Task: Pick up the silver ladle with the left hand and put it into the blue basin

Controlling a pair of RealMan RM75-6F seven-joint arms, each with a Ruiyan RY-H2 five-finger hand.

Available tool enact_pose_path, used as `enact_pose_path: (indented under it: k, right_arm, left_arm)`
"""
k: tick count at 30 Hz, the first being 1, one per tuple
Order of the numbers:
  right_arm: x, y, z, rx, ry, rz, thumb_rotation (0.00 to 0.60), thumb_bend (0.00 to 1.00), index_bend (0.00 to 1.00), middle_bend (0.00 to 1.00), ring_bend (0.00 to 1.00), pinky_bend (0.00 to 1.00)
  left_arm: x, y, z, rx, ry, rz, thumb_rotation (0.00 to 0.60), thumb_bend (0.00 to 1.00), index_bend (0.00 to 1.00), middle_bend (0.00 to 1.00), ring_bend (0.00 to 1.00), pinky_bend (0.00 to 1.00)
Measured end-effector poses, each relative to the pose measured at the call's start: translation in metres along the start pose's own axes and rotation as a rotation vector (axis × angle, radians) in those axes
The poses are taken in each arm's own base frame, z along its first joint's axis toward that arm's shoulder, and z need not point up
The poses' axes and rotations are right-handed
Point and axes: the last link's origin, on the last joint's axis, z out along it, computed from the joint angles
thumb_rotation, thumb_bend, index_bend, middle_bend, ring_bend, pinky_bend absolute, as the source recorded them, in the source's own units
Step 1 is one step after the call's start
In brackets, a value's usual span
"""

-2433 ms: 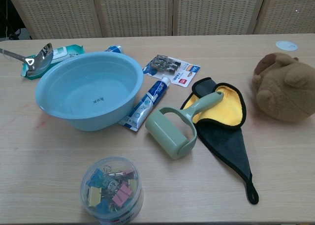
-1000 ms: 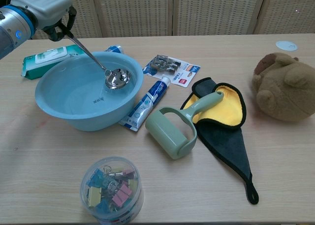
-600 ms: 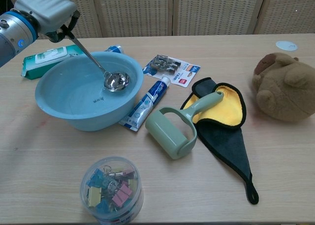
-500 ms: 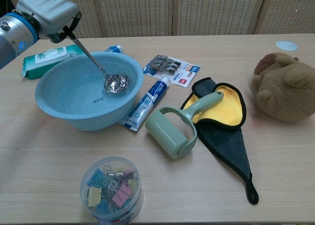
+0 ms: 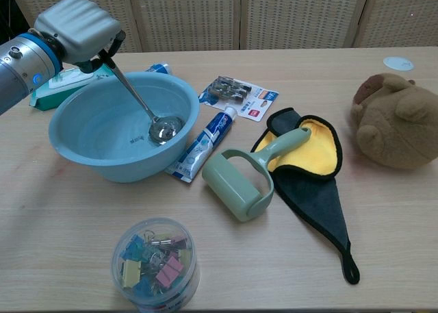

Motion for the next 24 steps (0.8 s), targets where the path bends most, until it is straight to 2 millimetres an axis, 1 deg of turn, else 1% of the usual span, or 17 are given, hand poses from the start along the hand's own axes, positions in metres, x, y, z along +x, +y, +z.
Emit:
enact_pose_path:
  k: [5, 8, 10, 15, 18, 24]
  right_arm:
    - [-0.001, 0.0, 0.0, -0.001, -0.003, -0.002, 0.6, 0.0, 0.0, 0.0, 0.0, 0.0]
    - [-0.002, 0.0, 0.0, 0.0, -0.007, -0.005, 0.6, 0.0, 0.0, 0.0, 0.0, 0.0]
    - [-0.002, 0.0, 0.0, 0.0, -0.008, -0.006, 0.6, 0.0, 0.0, 0.0, 0.0, 0.0]
    - [-0.004, -0.001, 0.0, -0.001, -0.01, -0.01, 0.6, 0.0, 0.0, 0.0, 0.0, 0.0]
    - [-0.005, -0.002, 0.0, 0.001, -0.014, -0.014, 0.6, 0.0, 0.0, 0.0, 0.0, 0.0]
    - [-0.008, -0.003, 0.0, 0.002, -0.022, -0.021, 0.6, 0.0, 0.0, 0.0, 0.0, 0.0]
  left_arm:
    - [0.006, 0.003, -0.003, 0.015, -0.078, -0.165, 0.6, 0.6, 0.87, 0.92, 0.8, 0.74]
    - [0.013, -0.001, -0.006, 0.026, -0.133, -0.261, 0.6, 0.61, 0.87, 0.92, 0.8, 0.74]
    - [0.018, -0.008, -0.007, 0.04, -0.169, -0.306, 0.6, 0.61, 0.87, 0.92, 0.8, 0.74]
    - [0.024, -0.029, -0.01, 0.076, -0.235, -0.336, 0.6, 0.61, 0.87, 0.92, 0.8, 0.74]
    - [0.028, -0.038, -0.012, 0.083, -0.25, -0.345, 0.6, 0.61, 0.87, 0.92, 0.8, 0.74]
    - [0.03, -0.048, -0.016, 0.09, -0.254, -0.367, 0.6, 0.61, 0.87, 0.92, 0.8, 0.74]
